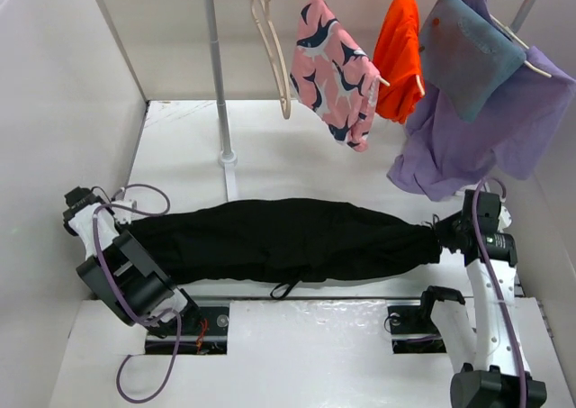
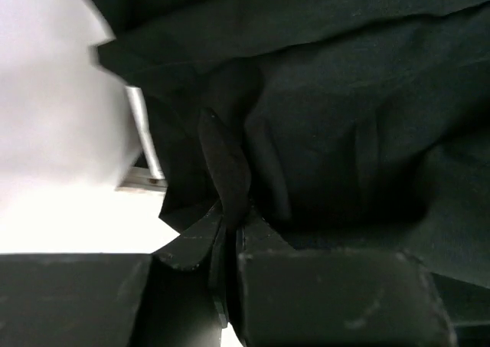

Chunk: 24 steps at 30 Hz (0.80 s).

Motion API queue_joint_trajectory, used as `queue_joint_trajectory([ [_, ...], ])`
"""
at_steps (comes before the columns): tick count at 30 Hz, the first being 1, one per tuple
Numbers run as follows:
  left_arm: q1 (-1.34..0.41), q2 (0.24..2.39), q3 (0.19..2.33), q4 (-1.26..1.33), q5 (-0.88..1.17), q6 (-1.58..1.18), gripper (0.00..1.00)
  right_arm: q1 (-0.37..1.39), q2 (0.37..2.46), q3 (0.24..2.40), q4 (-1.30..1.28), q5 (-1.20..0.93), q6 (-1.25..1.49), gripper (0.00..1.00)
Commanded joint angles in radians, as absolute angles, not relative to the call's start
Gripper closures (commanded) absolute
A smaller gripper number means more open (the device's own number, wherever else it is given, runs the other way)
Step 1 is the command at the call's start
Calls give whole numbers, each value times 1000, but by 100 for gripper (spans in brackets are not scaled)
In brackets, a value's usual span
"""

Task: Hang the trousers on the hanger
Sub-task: Fold the trousers at the center of the board.

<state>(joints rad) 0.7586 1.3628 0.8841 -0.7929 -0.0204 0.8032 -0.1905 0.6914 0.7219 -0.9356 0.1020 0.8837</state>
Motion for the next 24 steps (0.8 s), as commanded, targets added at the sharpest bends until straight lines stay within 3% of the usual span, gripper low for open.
queue_joint_trajectory([
  [1, 773, 1342, 1024, -805, 4, 844, 100, -198, 698, 774, -933, 130, 930, 100],
  [6, 773, 1353, 1132, -894, 34, 856, 100, -198, 695, 848, -1011, 190, 930, 100],
  [10, 773, 1310, 993, -865, -40, 903, 100, -198, 628, 821, -1037, 210, 942, 97],
  [12, 773, 1298, 893, -815, -108, 916, 96, -198, 606, 821, -1048, 210, 977, 83],
  [15, 773, 1289, 815, -763, -161, 928, 90, -198, 606, 830, -1069, 224, 977, 44],
  [17, 773, 1279, 805, -752, -182, 937, 83, -198, 615, 841, -1083, 241, 977, 30],
  [18, 773, 1279, 805, -752, -183, 937, 83, -198, 615, 865, -1095, 253, 977, 17],
  [21, 773, 1279, 816, -752, -172, 937, 86, -198, 615, 879, -1095, 253, 942, 1],
  [24, 773, 1279, 845, -776, -140, 937, 87, -198, 615, 868, -1083, 166, 916, 1],
])
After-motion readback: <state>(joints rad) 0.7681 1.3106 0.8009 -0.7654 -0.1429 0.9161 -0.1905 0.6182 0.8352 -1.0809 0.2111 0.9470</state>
